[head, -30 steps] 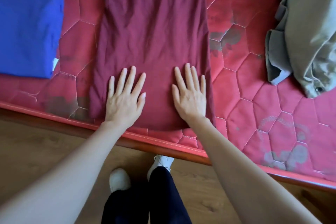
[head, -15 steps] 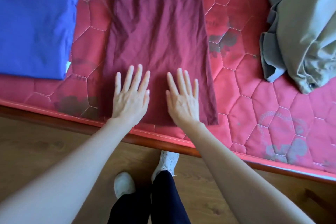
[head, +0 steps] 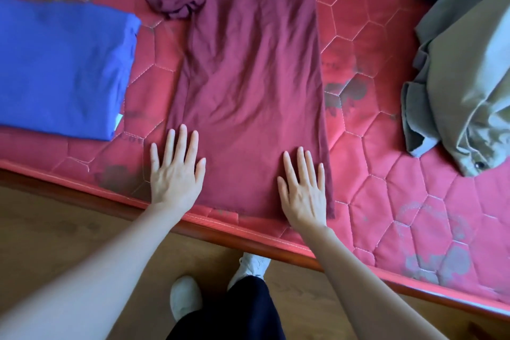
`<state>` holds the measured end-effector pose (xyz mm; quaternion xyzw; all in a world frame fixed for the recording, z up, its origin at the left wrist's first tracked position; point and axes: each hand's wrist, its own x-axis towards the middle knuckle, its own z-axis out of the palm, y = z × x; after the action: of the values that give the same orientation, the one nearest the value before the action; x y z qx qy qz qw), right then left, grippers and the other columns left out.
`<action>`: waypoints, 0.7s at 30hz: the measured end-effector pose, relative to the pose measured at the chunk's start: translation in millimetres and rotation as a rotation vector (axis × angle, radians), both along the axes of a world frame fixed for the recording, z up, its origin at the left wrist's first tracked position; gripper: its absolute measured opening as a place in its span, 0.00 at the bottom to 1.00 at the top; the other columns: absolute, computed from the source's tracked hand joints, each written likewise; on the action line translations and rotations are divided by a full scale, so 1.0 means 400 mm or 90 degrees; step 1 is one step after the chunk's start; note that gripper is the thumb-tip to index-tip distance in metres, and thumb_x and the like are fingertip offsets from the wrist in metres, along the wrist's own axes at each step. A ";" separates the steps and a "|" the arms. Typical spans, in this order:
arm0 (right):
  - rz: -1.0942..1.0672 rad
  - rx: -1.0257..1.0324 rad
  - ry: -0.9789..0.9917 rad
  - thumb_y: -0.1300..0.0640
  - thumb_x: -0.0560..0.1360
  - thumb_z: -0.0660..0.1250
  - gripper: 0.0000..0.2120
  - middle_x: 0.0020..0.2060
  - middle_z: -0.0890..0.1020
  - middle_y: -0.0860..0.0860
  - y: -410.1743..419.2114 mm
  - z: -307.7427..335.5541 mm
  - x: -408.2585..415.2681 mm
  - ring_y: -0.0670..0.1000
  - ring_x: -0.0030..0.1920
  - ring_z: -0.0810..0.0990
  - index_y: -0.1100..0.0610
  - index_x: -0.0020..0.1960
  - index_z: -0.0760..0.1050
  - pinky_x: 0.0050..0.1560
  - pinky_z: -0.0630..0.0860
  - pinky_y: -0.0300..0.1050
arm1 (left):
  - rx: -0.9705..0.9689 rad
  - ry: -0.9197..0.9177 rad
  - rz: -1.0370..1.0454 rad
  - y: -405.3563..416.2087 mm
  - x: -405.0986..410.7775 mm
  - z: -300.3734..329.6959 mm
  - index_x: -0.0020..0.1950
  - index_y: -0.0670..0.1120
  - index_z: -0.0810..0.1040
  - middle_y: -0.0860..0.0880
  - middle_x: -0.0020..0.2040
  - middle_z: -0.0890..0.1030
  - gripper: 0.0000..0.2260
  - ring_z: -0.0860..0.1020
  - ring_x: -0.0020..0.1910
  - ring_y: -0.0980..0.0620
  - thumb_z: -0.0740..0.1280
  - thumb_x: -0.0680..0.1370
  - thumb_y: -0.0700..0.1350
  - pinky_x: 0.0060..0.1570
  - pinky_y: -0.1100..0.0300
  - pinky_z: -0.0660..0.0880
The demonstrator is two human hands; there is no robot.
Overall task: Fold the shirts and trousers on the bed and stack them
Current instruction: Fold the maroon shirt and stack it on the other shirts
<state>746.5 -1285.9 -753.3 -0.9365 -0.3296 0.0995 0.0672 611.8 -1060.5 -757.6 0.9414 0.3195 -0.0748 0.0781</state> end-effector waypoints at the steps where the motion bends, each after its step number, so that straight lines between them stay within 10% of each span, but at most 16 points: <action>1: 0.006 0.007 -0.001 0.48 0.81 0.51 0.25 0.76 0.61 0.58 0.008 0.011 0.001 0.58 0.76 0.58 0.54 0.76 0.62 0.74 0.56 0.62 | -0.001 0.015 -0.001 0.000 0.005 0.013 0.78 0.46 0.58 0.45 0.79 0.56 0.26 0.55 0.78 0.44 0.57 0.82 0.52 0.73 0.39 0.51; 8: 0.080 0.083 0.023 0.58 0.78 0.64 0.22 0.71 0.70 0.60 0.210 0.116 0.083 0.60 0.74 0.64 0.60 0.71 0.70 0.73 0.57 0.61 | 0.041 -0.032 -0.014 0.073 0.092 0.130 0.74 0.41 0.68 0.40 0.74 0.67 0.21 0.65 0.74 0.39 0.61 0.81 0.46 0.70 0.38 0.59; 14: 0.145 0.196 -0.031 0.61 0.73 0.69 0.09 0.53 0.82 0.58 0.421 0.205 0.214 0.59 0.58 0.80 0.62 0.52 0.80 0.60 0.75 0.57 | 0.096 -0.179 -0.005 0.200 0.210 0.229 0.49 0.39 0.84 0.44 0.48 0.83 0.18 0.80 0.48 0.40 0.56 0.75 0.44 0.49 0.47 0.76; 21: 0.225 0.220 -0.104 0.58 0.75 0.66 0.09 0.50 0.82 0.53 0.649 0.284 0.363 0.56 0.54 0.80 0.60 0.51 0.80 0.55 0.75 0.52 | 0.152 -0.226 0.044 0.402 0.335 0.314 0.51 0.40 0.83 0.45 0.48 0.83 0.14 0.80 0.47 0.41 0.60 0.75 0.44 0.49 0.48 0.75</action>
<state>891.7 -1026.3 -639.5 -0.8441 -0.5043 -0.0242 0.1806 745.9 -899.8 -632.0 0.9310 0.3392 0.1331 0.0235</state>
